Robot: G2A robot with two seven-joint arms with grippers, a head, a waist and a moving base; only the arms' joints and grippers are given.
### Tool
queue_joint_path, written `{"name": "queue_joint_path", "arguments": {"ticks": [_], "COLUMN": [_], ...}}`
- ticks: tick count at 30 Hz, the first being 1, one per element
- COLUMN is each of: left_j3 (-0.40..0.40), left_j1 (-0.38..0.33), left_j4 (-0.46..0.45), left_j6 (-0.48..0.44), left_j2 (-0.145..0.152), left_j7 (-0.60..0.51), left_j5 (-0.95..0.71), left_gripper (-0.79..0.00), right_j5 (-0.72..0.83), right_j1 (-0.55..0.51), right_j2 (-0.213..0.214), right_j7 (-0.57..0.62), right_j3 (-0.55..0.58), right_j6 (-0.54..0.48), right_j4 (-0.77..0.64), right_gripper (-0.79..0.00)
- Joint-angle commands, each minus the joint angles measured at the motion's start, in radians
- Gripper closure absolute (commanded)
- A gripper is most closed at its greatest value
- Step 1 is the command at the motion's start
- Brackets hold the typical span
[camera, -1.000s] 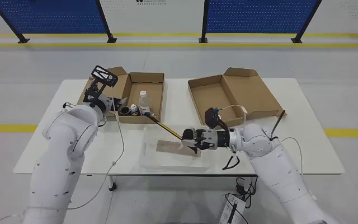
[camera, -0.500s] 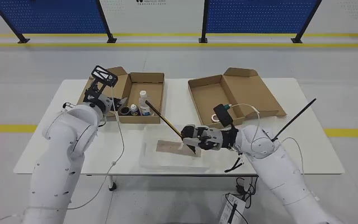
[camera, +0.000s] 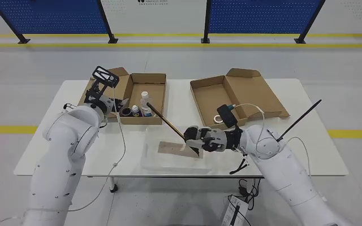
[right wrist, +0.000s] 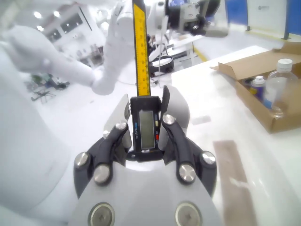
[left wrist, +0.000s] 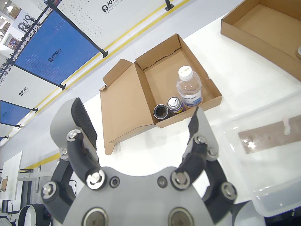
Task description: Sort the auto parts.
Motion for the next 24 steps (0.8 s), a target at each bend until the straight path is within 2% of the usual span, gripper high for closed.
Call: {"name": "queue_joint_path", "arguments": {"ticks": [1,24], "left_j3": [0.0,0.0], "left_j1": [0.0,0.0], "left_j4": [0.0,0.0], "left_j6": [0.0,0.0], "left_j2": [0.0,0.0], "left_j7": [0.0,0.0], "left_j5": [0.0,0.0], "left_gripper": [-0.785,-0.785], "right_j5": [-0.003,-0.035], "right_j1": [0.001,0.008], "right_j2": [0.002,0.016], "right_j7": [-0.001,-0.038], "right_j3": [0.0,-0.022], "right_j6": [0.0,0.0], "right_j4": [0.003,0.002], "right_gripper": [0.0,0.0]}}
